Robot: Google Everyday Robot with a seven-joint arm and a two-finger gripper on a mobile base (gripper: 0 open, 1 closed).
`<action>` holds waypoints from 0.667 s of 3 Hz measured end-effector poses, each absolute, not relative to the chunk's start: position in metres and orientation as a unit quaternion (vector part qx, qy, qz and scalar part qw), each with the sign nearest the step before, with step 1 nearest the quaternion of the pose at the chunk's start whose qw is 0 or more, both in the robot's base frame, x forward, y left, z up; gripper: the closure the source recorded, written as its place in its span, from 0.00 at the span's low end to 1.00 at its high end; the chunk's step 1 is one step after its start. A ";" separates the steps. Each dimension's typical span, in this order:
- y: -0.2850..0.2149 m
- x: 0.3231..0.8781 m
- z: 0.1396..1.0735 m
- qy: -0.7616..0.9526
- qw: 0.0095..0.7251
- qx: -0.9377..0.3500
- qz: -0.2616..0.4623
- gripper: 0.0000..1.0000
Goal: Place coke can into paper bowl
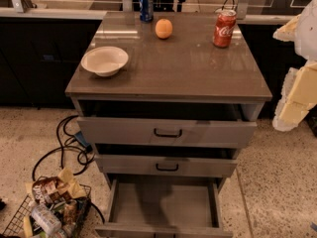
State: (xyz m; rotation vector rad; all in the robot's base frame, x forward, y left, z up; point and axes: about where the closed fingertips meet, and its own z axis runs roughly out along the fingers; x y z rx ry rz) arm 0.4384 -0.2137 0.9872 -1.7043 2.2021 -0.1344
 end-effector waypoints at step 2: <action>-0.223 0.470 0.987 0.781 0.212 -0.586 -0.038 0.00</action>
Offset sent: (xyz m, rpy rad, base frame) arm 0.0618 -0.0157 -0.0068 0.1164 -0.0687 -0.0324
